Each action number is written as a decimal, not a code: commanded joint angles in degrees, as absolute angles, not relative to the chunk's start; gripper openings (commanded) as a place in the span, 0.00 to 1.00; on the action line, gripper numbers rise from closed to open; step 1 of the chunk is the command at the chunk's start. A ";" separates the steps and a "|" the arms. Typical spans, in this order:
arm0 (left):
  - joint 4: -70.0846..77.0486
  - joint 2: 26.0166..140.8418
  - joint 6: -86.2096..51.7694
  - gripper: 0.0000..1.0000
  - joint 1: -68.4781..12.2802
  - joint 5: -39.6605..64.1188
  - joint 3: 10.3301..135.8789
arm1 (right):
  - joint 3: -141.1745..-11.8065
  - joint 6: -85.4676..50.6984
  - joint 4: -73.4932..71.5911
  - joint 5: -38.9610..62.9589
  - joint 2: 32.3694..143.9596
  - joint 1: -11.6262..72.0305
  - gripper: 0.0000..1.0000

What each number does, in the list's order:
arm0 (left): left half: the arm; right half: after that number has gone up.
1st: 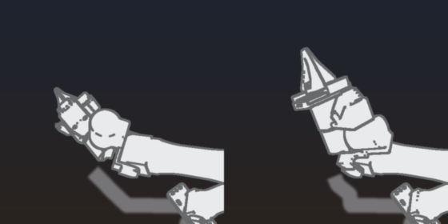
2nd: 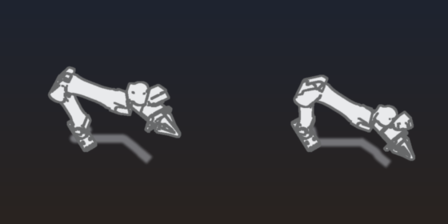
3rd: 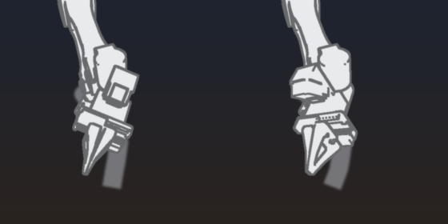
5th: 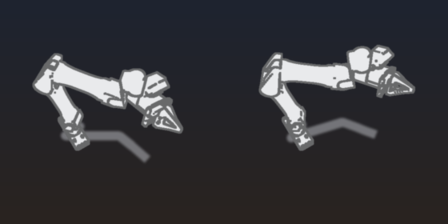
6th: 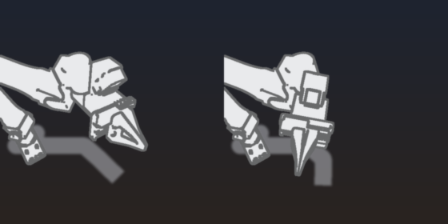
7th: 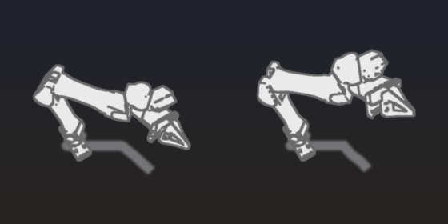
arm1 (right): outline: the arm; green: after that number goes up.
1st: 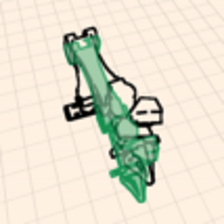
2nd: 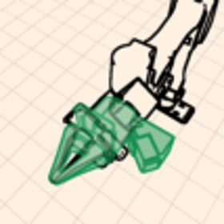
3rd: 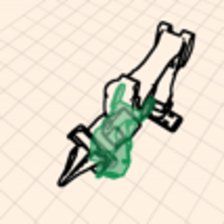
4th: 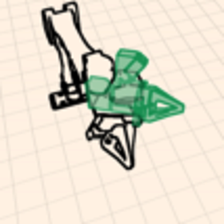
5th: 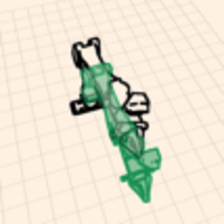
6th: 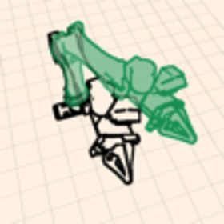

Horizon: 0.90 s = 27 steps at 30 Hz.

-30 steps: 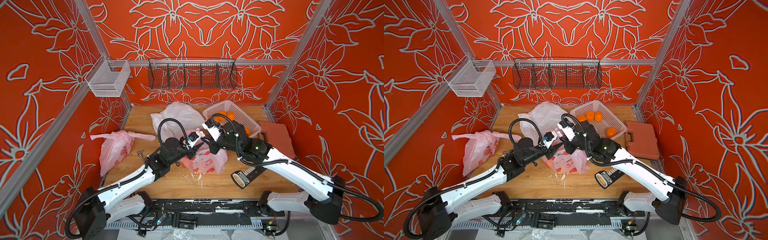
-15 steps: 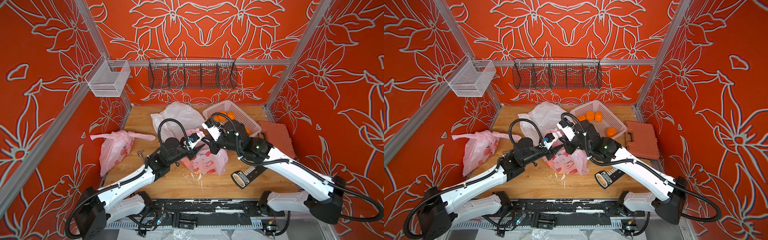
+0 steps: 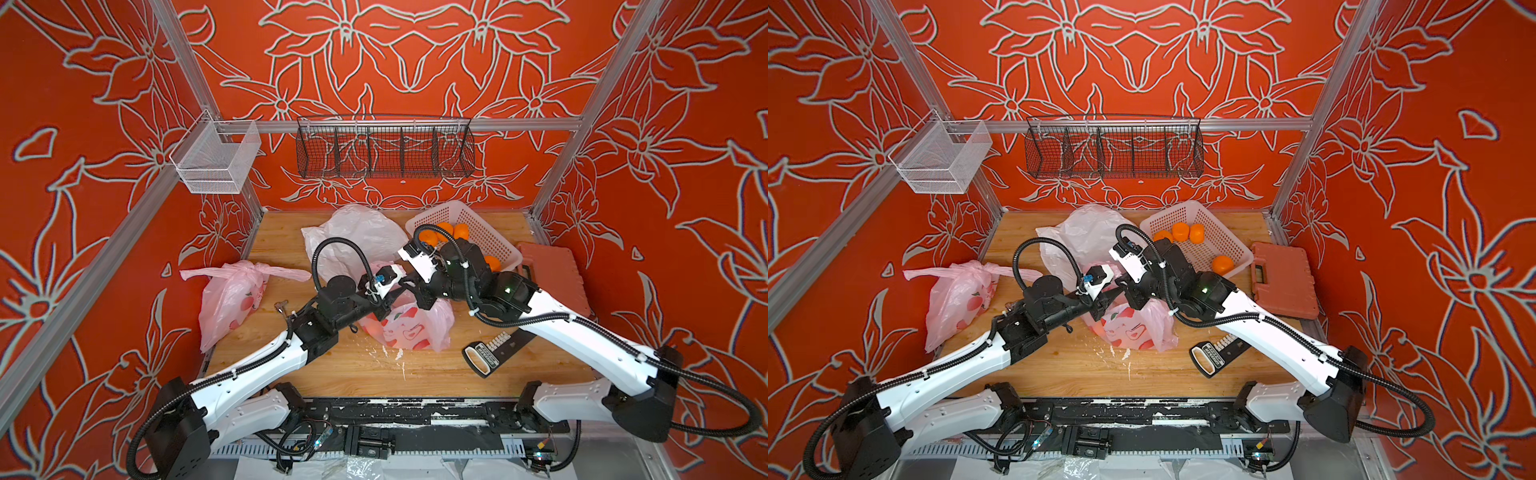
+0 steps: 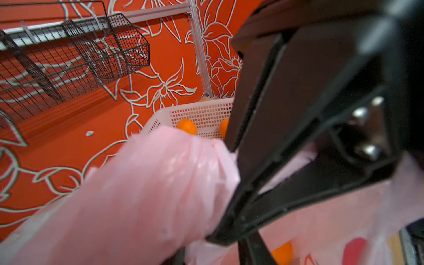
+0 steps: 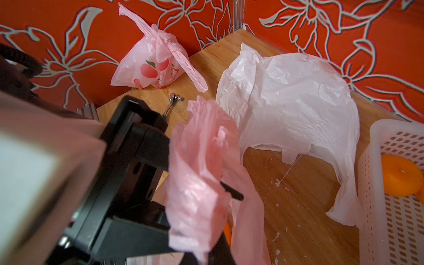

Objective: Place the oranges into plastic bags & tie knots
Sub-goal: Tie the plastic bag at the center of the board.

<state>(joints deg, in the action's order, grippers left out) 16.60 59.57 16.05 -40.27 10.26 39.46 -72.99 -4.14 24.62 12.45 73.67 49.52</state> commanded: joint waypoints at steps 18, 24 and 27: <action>15.71 58.89 15.18 0.00 -39.99 6.59 40.28 | -74.07 -5.67 24.50 14.73 72.49 49.49 0.52; 15.33 58.97 15.28 0.00 -39.99 6.06 40.25 | -73.89 -6.39 26.77 13.80 70.06 49.48 0.56; 15.20 58.97 15.35 0.00 -39.99 5.93 40.23 | -73.75 -7.50 28.08 13.71 68.21 49.50 0.59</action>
<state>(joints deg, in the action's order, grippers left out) 14.63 59.40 15.16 -40.07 6.46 39.42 -73.36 -5.69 26.11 13.54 70.85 49.25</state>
